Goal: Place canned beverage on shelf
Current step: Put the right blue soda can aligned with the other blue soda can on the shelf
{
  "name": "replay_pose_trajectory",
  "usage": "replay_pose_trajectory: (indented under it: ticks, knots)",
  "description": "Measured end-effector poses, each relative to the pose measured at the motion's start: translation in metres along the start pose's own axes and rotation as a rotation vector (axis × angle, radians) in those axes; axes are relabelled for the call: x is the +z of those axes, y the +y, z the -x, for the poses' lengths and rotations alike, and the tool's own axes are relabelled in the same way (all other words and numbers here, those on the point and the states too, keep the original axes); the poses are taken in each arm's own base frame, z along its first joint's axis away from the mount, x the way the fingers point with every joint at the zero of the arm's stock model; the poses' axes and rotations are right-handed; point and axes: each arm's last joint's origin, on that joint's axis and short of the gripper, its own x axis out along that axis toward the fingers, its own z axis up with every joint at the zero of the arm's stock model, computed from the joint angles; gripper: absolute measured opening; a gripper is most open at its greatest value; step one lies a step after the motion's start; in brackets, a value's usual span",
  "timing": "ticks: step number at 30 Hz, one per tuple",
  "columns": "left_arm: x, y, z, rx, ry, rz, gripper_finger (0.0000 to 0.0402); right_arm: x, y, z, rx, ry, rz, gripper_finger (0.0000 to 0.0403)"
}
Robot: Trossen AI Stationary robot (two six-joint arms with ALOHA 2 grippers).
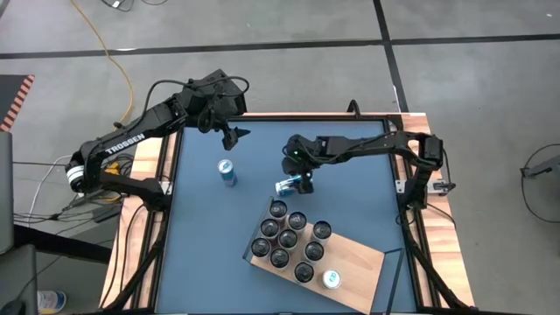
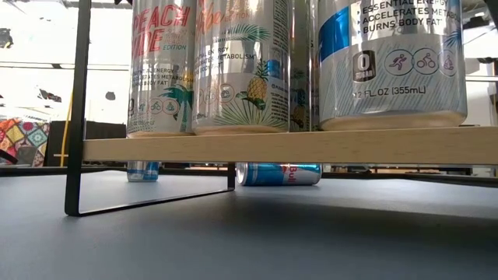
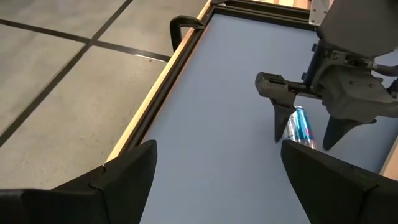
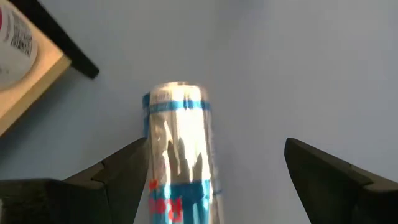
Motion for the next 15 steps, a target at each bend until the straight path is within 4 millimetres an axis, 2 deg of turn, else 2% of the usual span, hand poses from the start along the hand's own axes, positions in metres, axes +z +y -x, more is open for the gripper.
replay_pose_trajectory:
  ticks: [15]
  knots:
    - [0.000, 0.000, 0.000, 0.001, 0.000, 0.010, 0.0330, 0.020, -0.001, 0.001, -0.087, -0.174, 0.026, 0.0353]
